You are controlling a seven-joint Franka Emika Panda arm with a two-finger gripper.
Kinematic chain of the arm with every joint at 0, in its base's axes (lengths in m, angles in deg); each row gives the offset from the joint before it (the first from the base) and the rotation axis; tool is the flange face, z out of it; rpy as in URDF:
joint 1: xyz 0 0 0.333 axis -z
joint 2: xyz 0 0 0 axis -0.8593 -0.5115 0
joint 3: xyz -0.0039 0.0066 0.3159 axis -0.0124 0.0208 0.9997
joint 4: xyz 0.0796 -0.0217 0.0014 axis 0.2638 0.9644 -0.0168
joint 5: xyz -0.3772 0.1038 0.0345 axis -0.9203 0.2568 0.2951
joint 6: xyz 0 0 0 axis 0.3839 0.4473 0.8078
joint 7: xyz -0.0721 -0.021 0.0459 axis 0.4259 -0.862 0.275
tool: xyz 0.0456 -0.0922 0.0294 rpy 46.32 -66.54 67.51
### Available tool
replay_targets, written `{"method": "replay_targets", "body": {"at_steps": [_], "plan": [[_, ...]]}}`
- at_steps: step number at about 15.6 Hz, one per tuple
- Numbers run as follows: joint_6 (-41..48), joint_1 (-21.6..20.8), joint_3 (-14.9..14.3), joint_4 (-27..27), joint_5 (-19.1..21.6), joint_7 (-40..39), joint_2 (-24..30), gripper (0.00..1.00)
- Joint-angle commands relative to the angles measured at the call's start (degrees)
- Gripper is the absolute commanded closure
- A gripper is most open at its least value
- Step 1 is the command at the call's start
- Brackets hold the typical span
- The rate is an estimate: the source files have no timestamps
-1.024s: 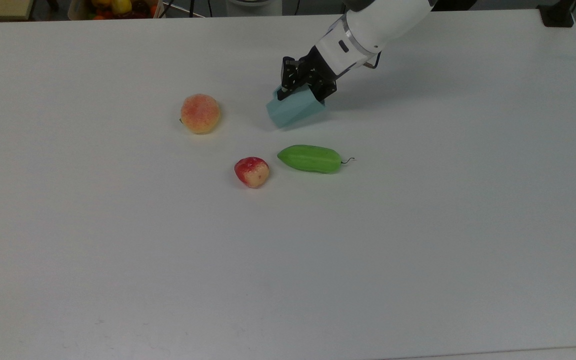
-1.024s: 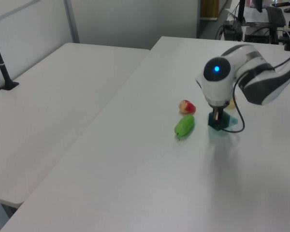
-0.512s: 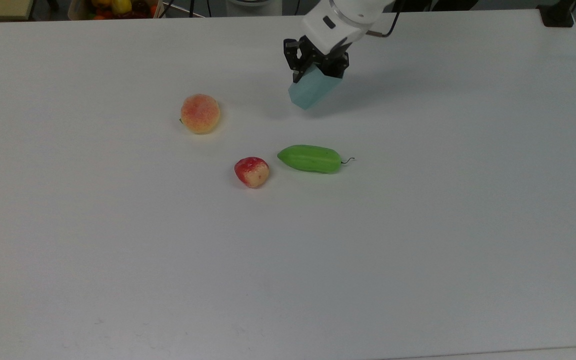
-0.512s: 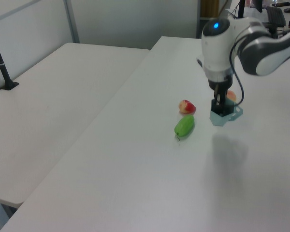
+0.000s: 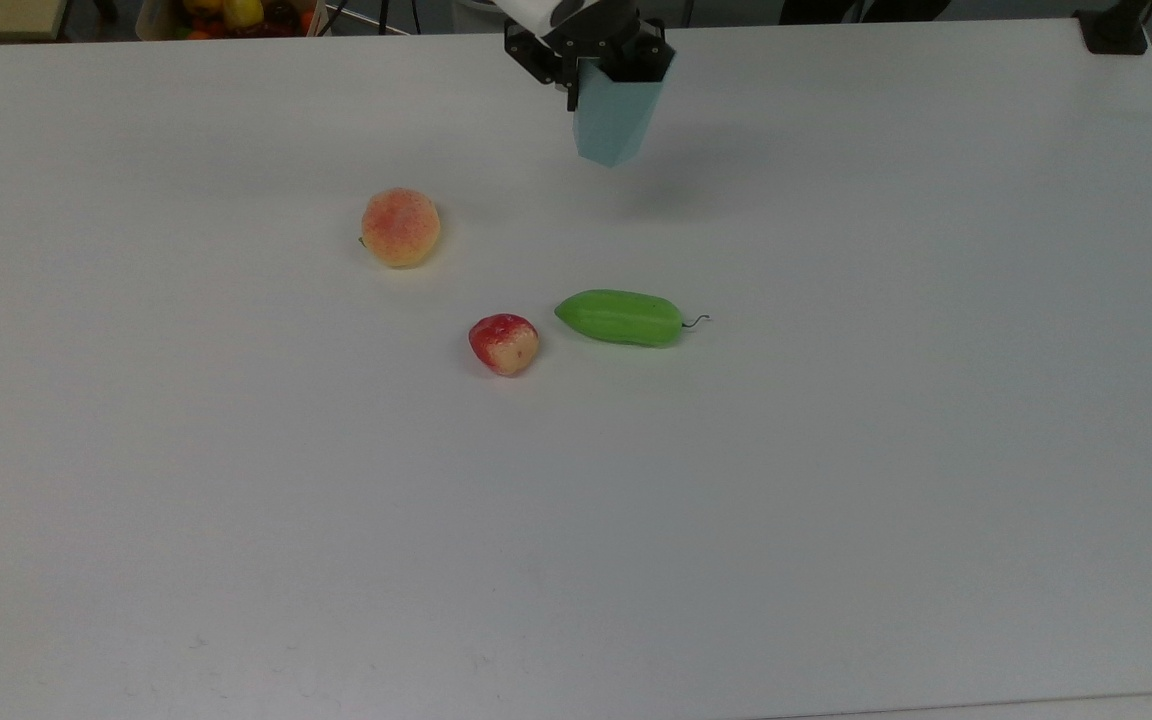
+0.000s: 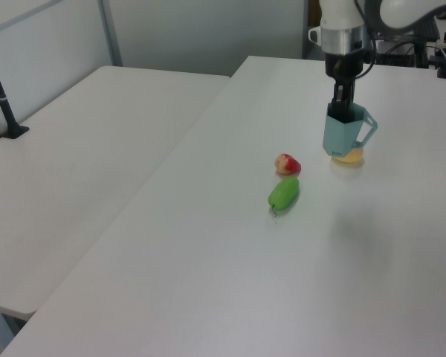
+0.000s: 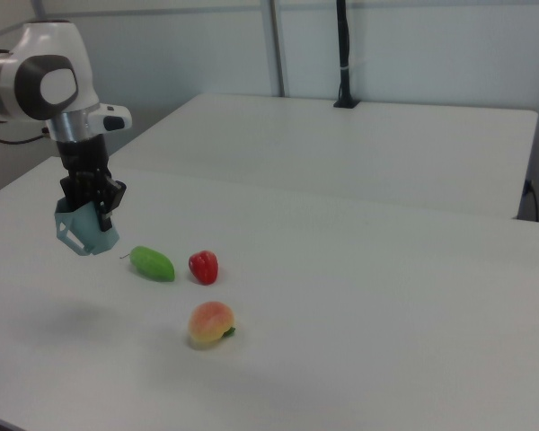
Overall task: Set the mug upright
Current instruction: 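Lift the mug and rotate it so its opening faces up, then lower the upright mug onto the table and open the gripper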
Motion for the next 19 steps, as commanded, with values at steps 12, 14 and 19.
{"method": "replay_targets", "body": {"at_steps": [12, 14, 19], "plan": [[-10.7, -4.9, -1.9, -2.1, 7.7, -14.0, -17.2, 1.00], [-11.4, -5.1, -1.8, -2.1, 6.4, -14.0, -17.6, 1.00], [-11.6, -5.7, -1.8, -2.0, 5.1, -14.0, -18.0, 0.91]]}}
